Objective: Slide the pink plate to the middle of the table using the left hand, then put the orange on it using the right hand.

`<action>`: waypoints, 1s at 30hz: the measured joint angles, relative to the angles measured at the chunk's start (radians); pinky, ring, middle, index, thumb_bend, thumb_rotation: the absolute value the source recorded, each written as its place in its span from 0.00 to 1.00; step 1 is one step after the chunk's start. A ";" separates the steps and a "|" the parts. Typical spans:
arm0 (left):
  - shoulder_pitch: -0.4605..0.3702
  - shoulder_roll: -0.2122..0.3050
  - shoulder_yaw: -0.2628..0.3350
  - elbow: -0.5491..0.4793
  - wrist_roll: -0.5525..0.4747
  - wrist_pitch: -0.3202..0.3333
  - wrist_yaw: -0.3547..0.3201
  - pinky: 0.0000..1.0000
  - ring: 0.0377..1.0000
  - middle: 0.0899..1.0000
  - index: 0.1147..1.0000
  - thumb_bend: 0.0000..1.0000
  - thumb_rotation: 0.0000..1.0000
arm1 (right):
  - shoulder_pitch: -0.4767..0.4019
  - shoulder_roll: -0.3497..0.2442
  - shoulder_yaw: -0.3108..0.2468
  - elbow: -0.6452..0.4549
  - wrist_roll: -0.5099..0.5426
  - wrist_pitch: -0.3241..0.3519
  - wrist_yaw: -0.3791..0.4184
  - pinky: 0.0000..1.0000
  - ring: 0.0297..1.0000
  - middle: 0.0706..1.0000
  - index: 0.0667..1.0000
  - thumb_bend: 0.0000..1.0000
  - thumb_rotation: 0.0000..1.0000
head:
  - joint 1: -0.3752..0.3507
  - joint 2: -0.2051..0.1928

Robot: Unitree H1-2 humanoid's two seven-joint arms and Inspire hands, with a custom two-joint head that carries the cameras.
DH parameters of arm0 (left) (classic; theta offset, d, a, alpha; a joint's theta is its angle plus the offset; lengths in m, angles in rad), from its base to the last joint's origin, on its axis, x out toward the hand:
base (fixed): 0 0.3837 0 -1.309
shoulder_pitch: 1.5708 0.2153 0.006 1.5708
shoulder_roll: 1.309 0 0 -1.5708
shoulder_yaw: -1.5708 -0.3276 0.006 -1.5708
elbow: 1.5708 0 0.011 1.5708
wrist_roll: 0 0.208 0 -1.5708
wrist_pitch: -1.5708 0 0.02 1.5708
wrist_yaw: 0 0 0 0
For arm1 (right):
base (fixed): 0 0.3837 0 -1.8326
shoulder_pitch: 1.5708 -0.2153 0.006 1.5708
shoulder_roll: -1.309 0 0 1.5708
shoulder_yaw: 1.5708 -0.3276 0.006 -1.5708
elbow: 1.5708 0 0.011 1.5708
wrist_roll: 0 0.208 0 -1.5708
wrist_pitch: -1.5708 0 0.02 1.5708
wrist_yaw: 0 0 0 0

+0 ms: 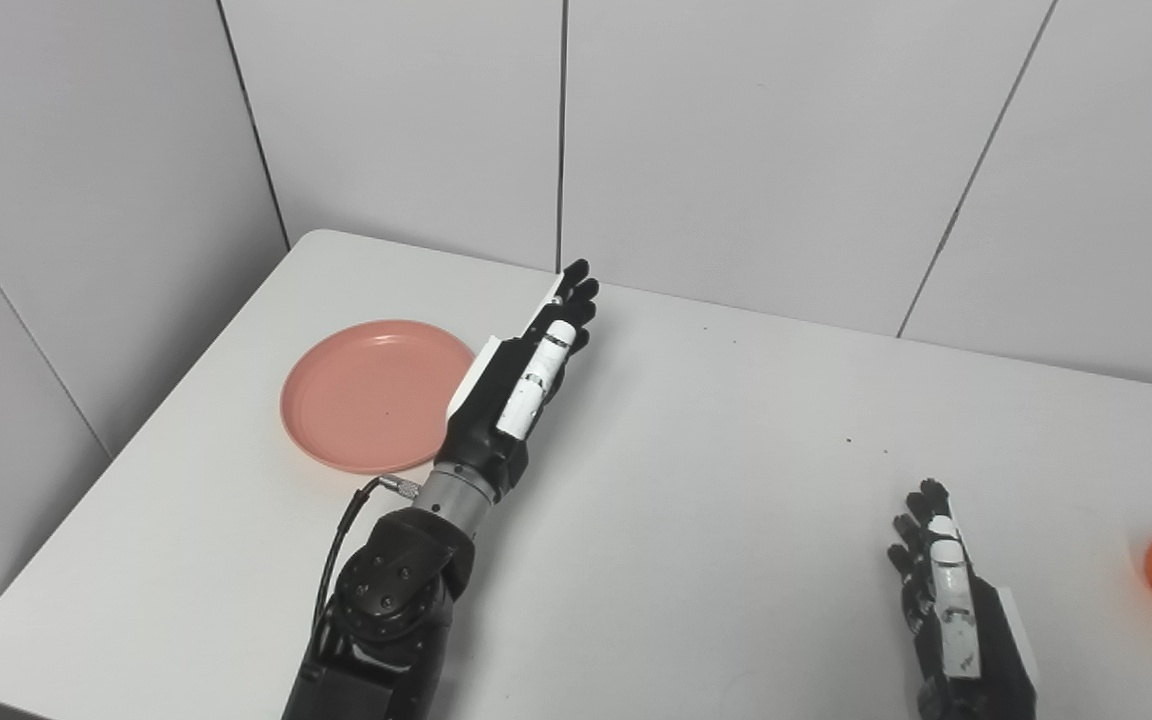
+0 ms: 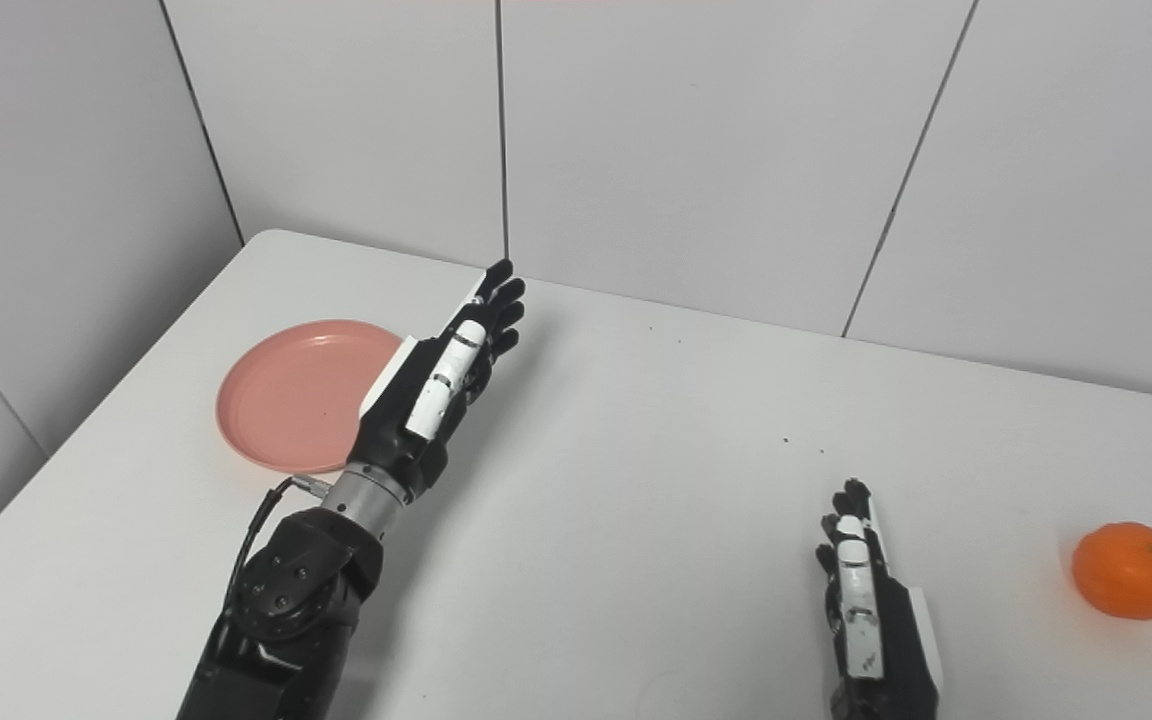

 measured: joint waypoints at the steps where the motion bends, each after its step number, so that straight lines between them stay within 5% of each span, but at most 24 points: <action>1: -0.005 0.005 0.008 0.000 0.000 0.000 0.003 1.00 1.00 1.00 1.00 0.44 1.00 | 0.000 0.000 0.000 0.000 0.000 0.000 0.000 1.00 1.00 1.00 1.00 0.25 1.00 | 0.000 0.000; 11: -0.038 0.065 0.129 0.087 -0.013 -0.045 0.054 1.00 0.98 0.99 0.98 0.46 1.00 | 0.000 -0.002 -0.001 0.000 0.001 0.000 0.001 1.00 1.00 1.00 1.00 0.25 1.00 | 0.014 -0.005; 22: -0.065 0.101 0.220 0.057 -0.075 -0.046 0.096 0.99 0.98 1.00 0.97 0.40 1.00 | 0.000 -0.002 -0.004 0.001 0.005 0.000 0.001 1.00 1.00 1.00 1.00 0.24 1.00 | 0.020 -0.011; 30: -0.089 0.175 0.283 0.076 -0.109 -0.049 0.105 0.98 0.98 0.99 0.96 0.40 1.00 | 0.001 -0.005 -0.004 0.001 0.007 0.000 0.001 1.00 1.00 1.00 1.00 0.25 1.00 | 0.023 -0.014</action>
